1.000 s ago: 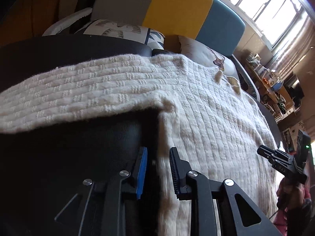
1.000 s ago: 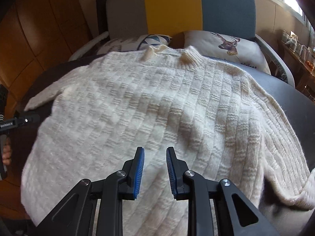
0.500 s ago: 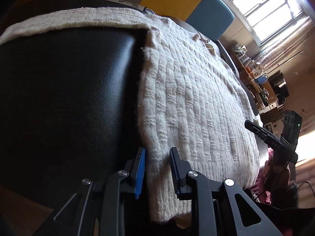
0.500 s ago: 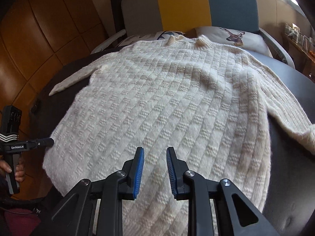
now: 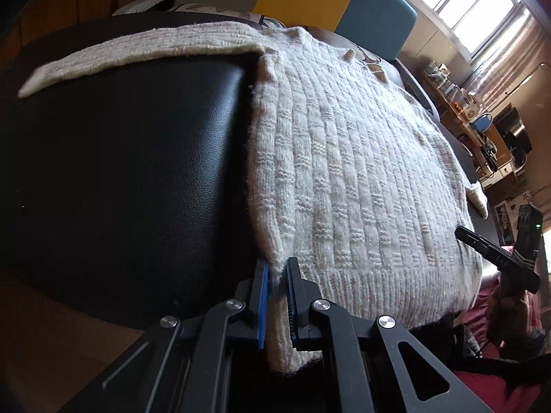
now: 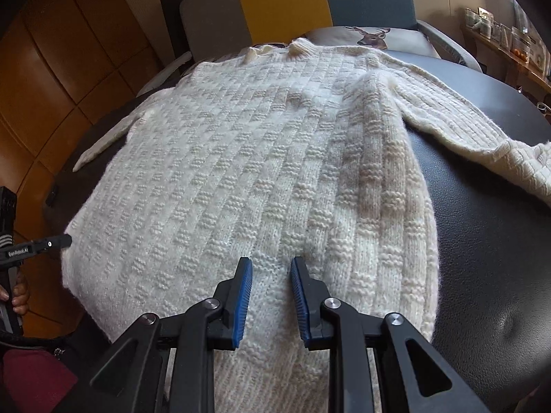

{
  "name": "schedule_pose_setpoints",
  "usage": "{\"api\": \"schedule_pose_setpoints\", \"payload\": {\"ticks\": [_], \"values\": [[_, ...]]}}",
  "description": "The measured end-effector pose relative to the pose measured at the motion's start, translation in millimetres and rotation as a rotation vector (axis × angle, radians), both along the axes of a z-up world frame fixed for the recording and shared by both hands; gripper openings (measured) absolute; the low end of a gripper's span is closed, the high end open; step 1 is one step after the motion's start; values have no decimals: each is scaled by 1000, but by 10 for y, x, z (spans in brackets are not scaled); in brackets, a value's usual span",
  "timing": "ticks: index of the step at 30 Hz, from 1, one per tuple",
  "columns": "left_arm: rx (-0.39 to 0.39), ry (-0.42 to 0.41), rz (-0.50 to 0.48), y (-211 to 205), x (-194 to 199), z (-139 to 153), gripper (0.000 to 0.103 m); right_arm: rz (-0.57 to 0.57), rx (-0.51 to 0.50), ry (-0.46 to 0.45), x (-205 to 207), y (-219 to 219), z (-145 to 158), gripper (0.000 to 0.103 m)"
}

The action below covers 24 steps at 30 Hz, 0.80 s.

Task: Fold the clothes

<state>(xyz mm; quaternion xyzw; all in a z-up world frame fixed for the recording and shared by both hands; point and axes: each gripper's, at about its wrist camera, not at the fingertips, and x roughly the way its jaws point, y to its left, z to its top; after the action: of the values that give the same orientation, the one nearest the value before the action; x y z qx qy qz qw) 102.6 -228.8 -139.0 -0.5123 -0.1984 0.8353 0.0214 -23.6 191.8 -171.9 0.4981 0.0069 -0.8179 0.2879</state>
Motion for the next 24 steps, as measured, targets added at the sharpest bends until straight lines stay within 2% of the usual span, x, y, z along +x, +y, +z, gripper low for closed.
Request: {"api": "schedule_pose_setpoints", "payload": {"ticks": [3,5,8,11,14,17,20,22,23,24], "values": [[42,76,33,-60,-138,239,11,7,-61,-31,-90,37,52,23],[40,128,30,-76,-337,384,17,-17,-135,-23,-235,113,163,23],[-47,176,-11,10,-831,494,25,-91,-181,5,-651,211,330,24],[-132,213,-100,197,-1464,541,25,-143,-209,35,-1155,202,491,24],[-206,253,-186,378,-2120,561,25,-122,-161,96,-1658,-73,636,24],[-261,275,-234,566,-2731,542,25,-67,-141,97,-2134,-496,673,24],[-157,206,-256,711,-3305,475,26,-48,-70,95,-2530,-828,575,24],[-86,229,-297,834,-3559,491,30,-83,2,83,-2701,-916,467,24],[-42,229,-325,915,-3691,489,35,-93,9,80,-2736,-897,425,24],[3,226,-354,997,-3823,485,47,-100,13,77,-2766,-877,383,24]]}}
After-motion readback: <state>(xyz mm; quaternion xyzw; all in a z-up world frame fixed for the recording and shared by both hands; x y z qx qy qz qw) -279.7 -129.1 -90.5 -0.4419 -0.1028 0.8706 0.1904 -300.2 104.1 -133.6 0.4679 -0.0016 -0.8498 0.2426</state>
